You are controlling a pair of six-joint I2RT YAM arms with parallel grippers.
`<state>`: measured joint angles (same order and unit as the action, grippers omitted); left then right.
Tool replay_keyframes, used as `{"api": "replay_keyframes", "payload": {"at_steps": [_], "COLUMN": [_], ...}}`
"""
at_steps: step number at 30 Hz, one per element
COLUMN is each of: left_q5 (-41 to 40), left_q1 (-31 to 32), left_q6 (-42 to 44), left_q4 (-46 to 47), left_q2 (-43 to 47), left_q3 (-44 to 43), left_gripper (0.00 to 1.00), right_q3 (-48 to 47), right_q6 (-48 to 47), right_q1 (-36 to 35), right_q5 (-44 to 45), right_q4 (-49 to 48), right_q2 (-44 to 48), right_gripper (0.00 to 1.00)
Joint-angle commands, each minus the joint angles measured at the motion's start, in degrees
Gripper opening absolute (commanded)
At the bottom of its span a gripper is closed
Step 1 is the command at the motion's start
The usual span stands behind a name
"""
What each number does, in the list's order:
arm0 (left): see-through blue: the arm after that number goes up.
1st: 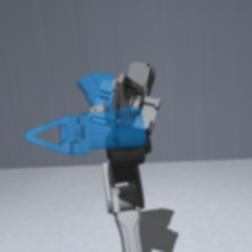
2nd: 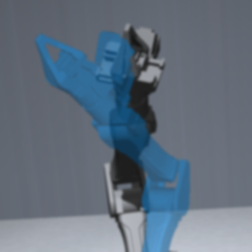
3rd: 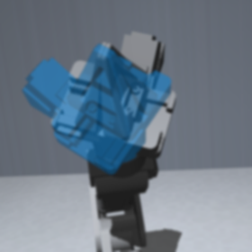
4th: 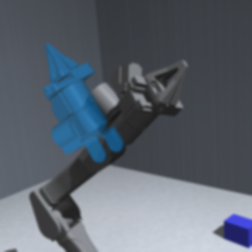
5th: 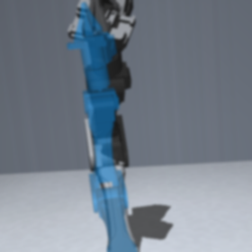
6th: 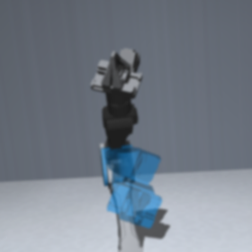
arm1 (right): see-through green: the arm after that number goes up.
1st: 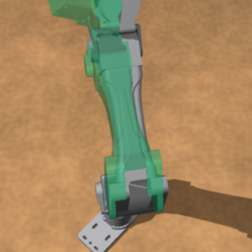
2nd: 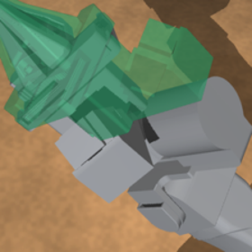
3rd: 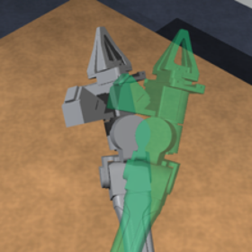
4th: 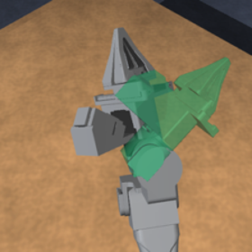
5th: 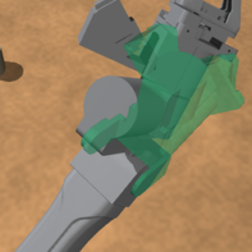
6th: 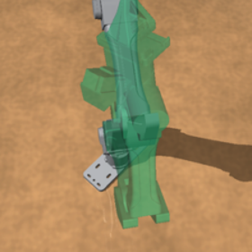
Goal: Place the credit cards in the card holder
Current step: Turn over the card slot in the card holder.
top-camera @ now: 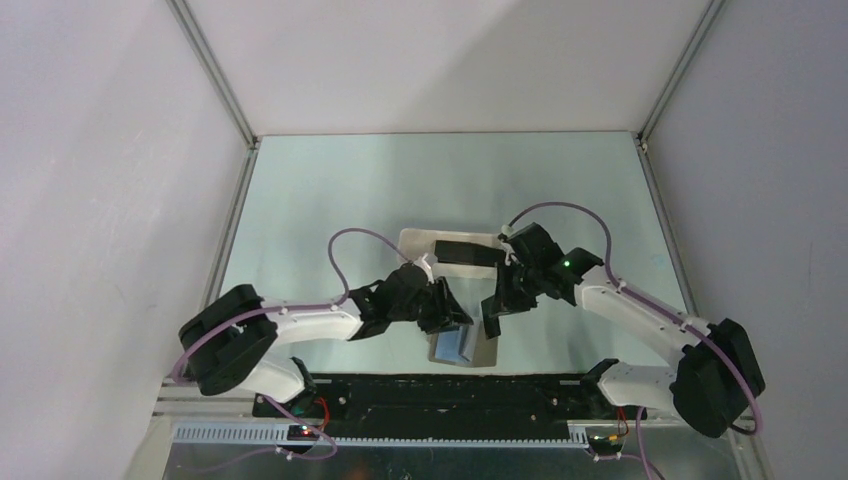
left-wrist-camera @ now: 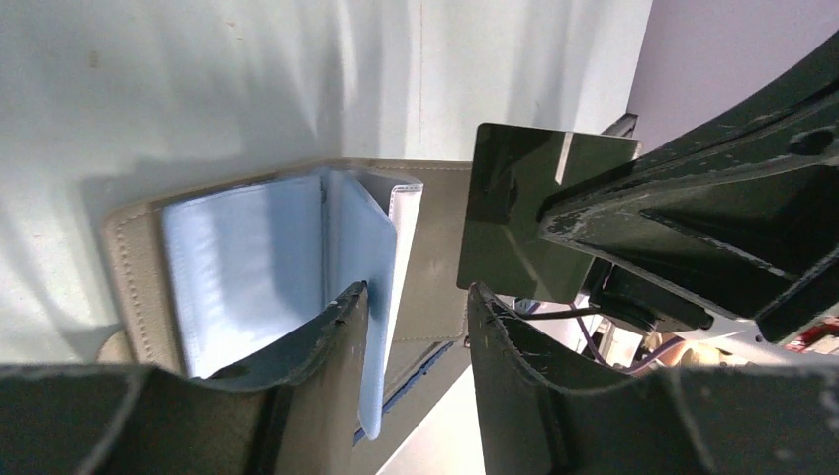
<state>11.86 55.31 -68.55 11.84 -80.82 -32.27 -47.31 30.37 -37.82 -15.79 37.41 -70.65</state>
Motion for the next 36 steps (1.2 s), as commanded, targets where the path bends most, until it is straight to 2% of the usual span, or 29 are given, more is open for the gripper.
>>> {"api": "replay_keyframes", "payload": {"at_steps": [1,6,13,16,27,36], "left_q5": [2.2,4.6,8.6,7.8,2.0,2.6], "left_q1": [1.0,2.0,4.0,4.3,4.1,4.1], "left_q6": [0.3,-0.6,-2.9,-5.2,-7.6,-7.9], "left_q4": [3.3,5.8,9.0,9.7,9.9,9.9], "left_q2": [-2.1,-6.3,-15.0,-17.2,-12.3,-13.5], "left_q3": [-2.8,-4.5,-9.6,-9.3,-4.4,-4.8], "left_gripper": [0.46,0.46,0.59,0.6,0.45,0.39], "right_q3": [-0.2,-0.2,-0.2,0.0,5.5,6.2], "right_q6": [-1.6,-2.6,-4.3,-5.1,-1.4,-0.8], "right_q1": [2.2,6.5,11.8,12.7,12.0,7.2], "right_q5": [-0.9,-3.1,-5.9,-6.5,-15.6,-12.0], "right_q4": [3.2,4.4,6.2,7.0,-1.5,-3.9], "right_q2": [3.6,7.3,10.9,10.7,5.6,-0.7], "right_gripper": [0.0,0.0,0.0,0.0,0.0,0.0]}}
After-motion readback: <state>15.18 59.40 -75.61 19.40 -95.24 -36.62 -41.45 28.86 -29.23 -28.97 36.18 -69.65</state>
